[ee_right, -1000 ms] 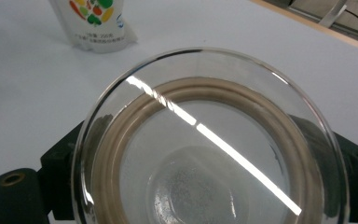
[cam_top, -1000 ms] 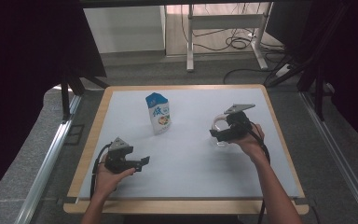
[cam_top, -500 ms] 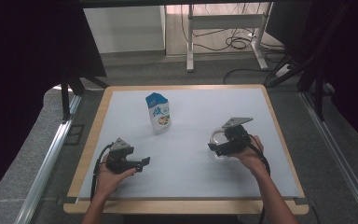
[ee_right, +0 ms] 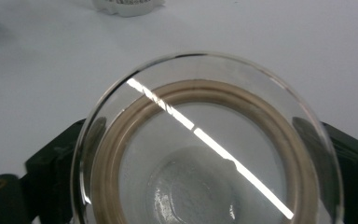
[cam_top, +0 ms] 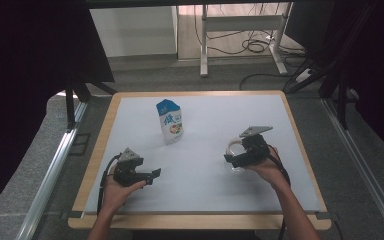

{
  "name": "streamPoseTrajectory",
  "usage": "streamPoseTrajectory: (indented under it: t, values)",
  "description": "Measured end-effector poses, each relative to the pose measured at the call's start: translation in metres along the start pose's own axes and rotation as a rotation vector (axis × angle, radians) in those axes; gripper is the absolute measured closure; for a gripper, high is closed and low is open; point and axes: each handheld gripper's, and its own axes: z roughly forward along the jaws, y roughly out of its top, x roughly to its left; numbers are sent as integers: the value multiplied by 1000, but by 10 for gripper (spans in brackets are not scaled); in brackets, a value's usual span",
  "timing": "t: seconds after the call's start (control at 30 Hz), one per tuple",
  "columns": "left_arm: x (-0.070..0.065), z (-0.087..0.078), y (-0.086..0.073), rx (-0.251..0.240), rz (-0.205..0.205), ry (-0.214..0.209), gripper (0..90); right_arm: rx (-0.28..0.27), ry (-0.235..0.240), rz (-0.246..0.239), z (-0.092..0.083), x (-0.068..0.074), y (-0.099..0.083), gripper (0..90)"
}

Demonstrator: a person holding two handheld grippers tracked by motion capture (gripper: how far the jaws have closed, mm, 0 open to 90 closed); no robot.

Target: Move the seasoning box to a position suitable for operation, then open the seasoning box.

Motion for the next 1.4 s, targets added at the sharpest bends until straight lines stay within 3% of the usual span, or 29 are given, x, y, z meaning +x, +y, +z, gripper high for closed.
streamPoseTrajectory:
  t: [0.13,0.33,0.47,0.63,0.77,0.93,1.07,1.27,1.4]
  values:
    - [2,1,-1,-3,-10,2,151,-71,-23,12,-16,5,4,26]
    - [0,1,-1,-9,-8,4,152,-215,-18,61,-49,0,8,59]
    - [0,0,-1,-21,-10,8,158,-289,-21,80,-66,1,4,130]
    - [0,1,-2,-18,-2,12,161,-334,-63,106,-77,3,-5,247]
    - [0,0,-3,-22,0,15,161,-380,-51,143,-83,-3,-16,369]
    - [0,-1,-3,-23,0,20,162,-399,-75,142,-89,-6,-28,612]
    - [0,0,-3,-22,-1,25,162,-401,-106,124,-90,-4,-39,754]
    - [-3,2,-2,-18,17,20,170,-354,-129,112,-88,-9,-50,892]
    - [-5,-1,-1,-26,17,21,170,-364,-131,111,-91,-11,-50,898]
